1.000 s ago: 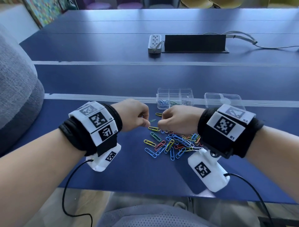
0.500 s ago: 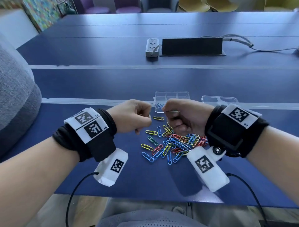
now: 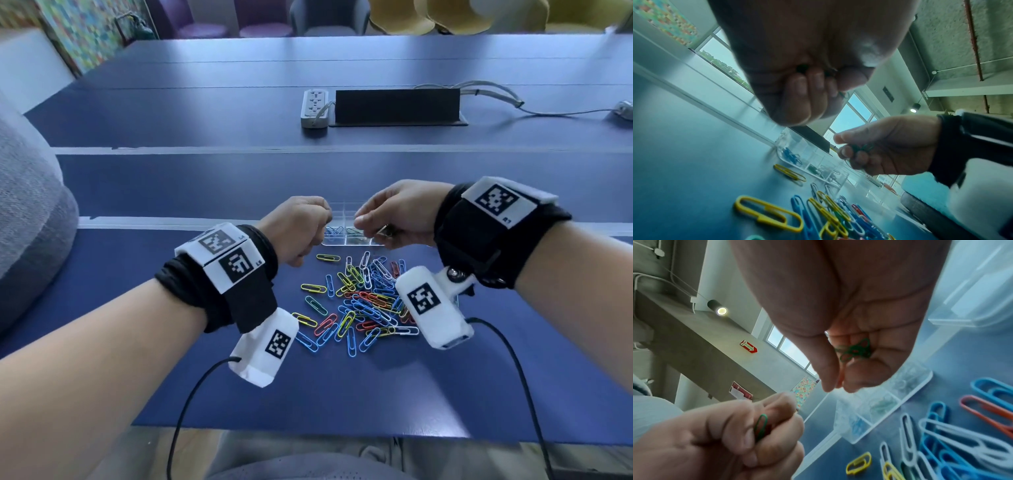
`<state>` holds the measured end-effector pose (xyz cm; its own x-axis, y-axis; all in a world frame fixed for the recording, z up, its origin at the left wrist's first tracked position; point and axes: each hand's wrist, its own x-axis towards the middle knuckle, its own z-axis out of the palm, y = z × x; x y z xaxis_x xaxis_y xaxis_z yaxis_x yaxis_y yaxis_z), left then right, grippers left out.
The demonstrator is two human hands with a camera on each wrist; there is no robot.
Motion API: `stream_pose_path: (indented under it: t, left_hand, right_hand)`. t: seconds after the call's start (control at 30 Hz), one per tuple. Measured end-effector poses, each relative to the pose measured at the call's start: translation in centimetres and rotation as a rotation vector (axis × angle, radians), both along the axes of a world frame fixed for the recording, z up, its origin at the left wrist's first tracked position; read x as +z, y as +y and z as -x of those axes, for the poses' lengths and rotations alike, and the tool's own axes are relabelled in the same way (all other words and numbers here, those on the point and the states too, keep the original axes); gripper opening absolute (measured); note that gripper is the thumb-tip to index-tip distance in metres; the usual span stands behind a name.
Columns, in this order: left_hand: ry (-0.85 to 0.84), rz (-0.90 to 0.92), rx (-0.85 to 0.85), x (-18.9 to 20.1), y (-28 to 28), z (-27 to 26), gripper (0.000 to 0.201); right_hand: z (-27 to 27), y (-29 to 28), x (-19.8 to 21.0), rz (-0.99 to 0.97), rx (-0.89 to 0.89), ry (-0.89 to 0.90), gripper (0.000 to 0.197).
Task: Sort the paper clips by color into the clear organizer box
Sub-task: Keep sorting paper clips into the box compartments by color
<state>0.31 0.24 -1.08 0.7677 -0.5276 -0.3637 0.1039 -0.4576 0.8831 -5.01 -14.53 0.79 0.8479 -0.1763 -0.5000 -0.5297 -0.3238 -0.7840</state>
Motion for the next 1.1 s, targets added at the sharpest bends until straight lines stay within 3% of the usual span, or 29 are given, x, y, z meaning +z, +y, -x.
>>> stream_pose_path:
  t: [0.1, 0.3, 0.37, 0.5, 0.6, 0.7, 0.87, 1.1]
  left_hand:
    - [-0.046, -0.049, -0.009, 0.2, -0.7, -0.3, 0.032]
    - [-0.114, -0.160, -0.076, 1.4, -1.8, -1.1, 0.022]
    - [-0.111, -0.154, -0.080, 1.7, -2.4, -1.2, 0.022]
    - [-0.093, -0.120, -0.087, 1.9, -3.5, -1.5, 0.026]
    - [-0.067, -0.078, -0.067, 1.9, -4.1, -1.7, 0.020]
    - [-0.060, -0.050, -0.068, 1.5, -4.5, -2.0, 0.025]
    - [-0.054, -0.002, -0.069, 1.1, -5.1, -1.6, 0.014]
    - [-0.106, -0.062, -0.064, 0.9, -5.5, -1.2, 0.027]
  right_hand:
    - [-1.0, 0.0, 0.3, 0.022, -0.067, -0.018, 0.004]
    - [-2.4, 0.1, 0.8, 0.091, -0.096, 0.016, 0.015]
    - [-2.5, 0.3, 1.1, 0.075, -0.117, 0.021, 0.005]
    - [-2.7, 0.0, 1.0, 0.080, -0.113, 0.009, 0.018]
    - [-2.5, 0.2, 1.3, 0.060, -0.117, 0.004, 0.010]
    - [-2.3, 0.2, 1.5, 0.026, -0.140, -0.007, 0.017]
    - [-1.6, 0.0, 1.7, -0.053, -0.206, 0.001, 0.015]
    - [-0.3, -0.8, 1.5, -0.079, -0.284, -0.081, 0.016]
